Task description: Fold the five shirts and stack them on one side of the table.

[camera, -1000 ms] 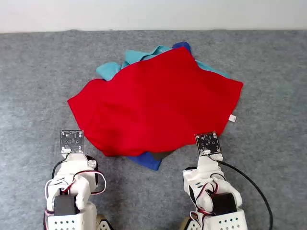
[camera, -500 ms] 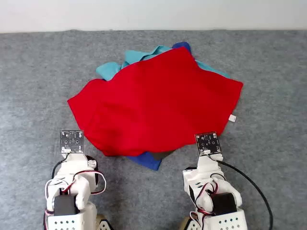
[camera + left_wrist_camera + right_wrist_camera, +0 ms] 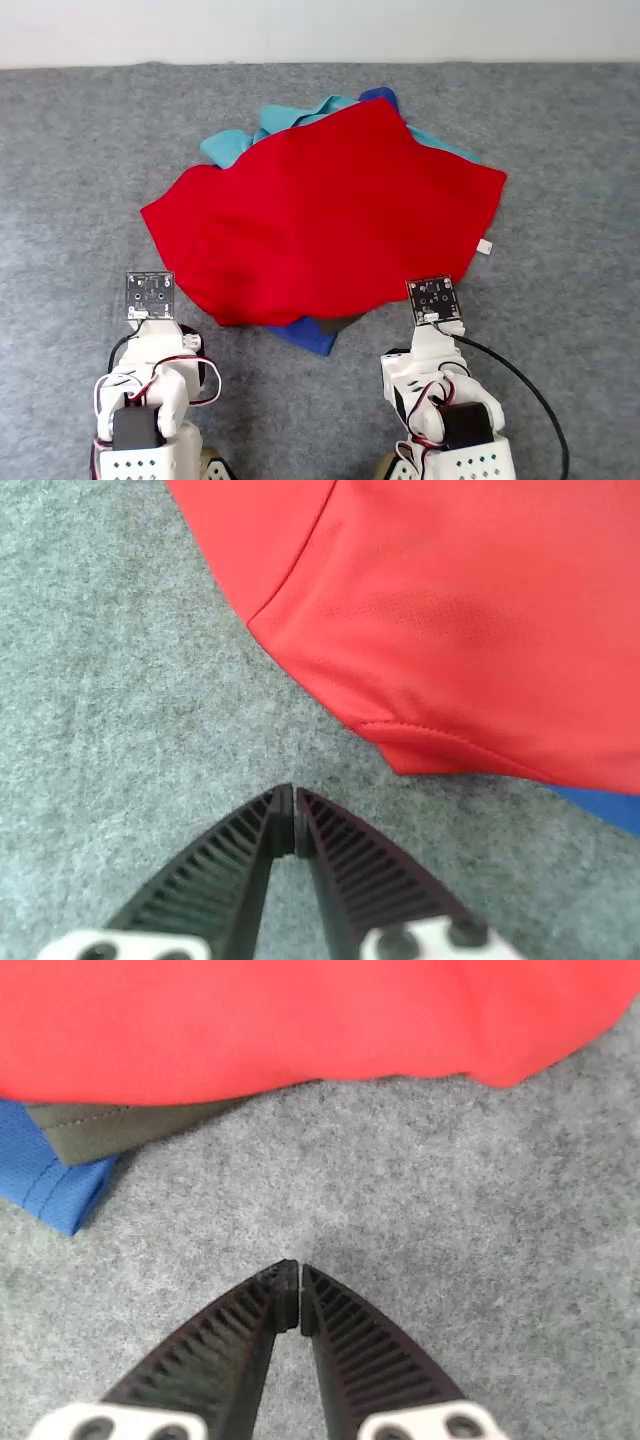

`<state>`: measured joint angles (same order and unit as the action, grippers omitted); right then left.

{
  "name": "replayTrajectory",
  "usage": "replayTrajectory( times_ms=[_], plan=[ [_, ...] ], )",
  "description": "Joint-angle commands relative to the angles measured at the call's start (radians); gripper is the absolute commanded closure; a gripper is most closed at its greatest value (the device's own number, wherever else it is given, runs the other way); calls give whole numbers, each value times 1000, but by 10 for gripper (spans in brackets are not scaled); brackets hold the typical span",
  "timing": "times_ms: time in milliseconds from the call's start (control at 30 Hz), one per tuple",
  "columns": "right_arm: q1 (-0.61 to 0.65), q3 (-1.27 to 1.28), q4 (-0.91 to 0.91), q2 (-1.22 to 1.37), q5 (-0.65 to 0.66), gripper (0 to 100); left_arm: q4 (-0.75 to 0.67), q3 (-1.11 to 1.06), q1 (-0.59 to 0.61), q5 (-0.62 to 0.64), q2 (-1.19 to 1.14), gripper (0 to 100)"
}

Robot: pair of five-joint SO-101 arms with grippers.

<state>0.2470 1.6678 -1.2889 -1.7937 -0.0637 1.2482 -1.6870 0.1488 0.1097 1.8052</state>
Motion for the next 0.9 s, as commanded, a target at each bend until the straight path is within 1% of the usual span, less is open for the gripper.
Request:
replayTrajectory(
  times_ms=[0, 600, 733, 800, 867],
  plan=[
    [-5, 17, -7, 2, 11, 988, 8, 4, 2, 0, 9, 985],
    [-5, 17, -7, 2, 11, 988, 6, 4, -2, -2, 9, 985],
    [-5, 17, -7, 2, 11, 988, 6, 4, -51, -6, 9, 985],
    [-5, 17, -7, 2, 11, 988, 3, 10, -60, -28, 9, 985],
    [-5, 17, -7, 2, 11, 988, -12, 35, -55, -114, 9, 985]
  ],
)
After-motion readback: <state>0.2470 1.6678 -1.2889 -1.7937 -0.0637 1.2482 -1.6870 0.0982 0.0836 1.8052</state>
